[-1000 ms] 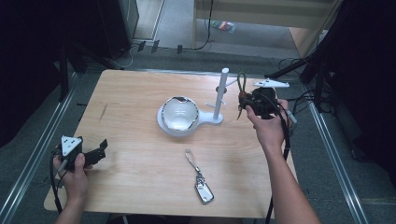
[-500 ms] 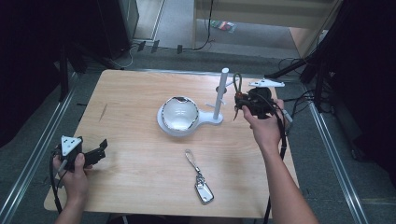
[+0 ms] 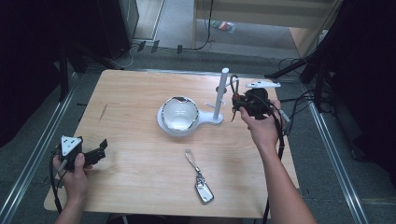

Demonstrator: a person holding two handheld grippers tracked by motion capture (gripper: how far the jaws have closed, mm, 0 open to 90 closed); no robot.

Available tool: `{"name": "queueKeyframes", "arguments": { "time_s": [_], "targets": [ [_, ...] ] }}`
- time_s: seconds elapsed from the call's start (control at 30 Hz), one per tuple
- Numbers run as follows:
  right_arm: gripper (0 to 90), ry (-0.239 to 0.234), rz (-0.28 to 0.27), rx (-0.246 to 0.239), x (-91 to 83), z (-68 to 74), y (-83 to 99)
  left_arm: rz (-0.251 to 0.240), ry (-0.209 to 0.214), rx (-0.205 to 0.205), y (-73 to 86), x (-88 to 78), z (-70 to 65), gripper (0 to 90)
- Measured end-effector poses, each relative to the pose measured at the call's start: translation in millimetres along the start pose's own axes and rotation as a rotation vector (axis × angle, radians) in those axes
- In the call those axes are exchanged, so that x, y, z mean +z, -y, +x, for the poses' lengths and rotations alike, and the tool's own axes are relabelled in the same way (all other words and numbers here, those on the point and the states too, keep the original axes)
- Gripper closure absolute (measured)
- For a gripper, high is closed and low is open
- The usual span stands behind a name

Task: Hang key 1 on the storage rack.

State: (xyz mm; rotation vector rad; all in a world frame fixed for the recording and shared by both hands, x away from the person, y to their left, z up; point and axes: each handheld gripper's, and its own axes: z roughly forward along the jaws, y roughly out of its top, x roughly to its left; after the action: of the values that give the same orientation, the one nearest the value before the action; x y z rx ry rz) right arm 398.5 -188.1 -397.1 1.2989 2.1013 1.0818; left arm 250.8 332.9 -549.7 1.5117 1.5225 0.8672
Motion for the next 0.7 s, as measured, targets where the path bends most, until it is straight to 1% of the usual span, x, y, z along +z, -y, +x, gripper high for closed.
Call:
{"name": "queueKeyframes", "arguments": {
  "time_s": [0.13,0.7],
  "targets": [
    [68.5,-0.002,0.005,0.0,1.1,0.8,1.3,-0.002,0.001,-0.001,0.1,0.1,0.0,7.9],
    [68.3,-0.025,0.035,-0.03,11.6,8.5,6.9,0.001,0.001,-0.001,0.0,0.1,-0.1,8.1]
  ]
}}
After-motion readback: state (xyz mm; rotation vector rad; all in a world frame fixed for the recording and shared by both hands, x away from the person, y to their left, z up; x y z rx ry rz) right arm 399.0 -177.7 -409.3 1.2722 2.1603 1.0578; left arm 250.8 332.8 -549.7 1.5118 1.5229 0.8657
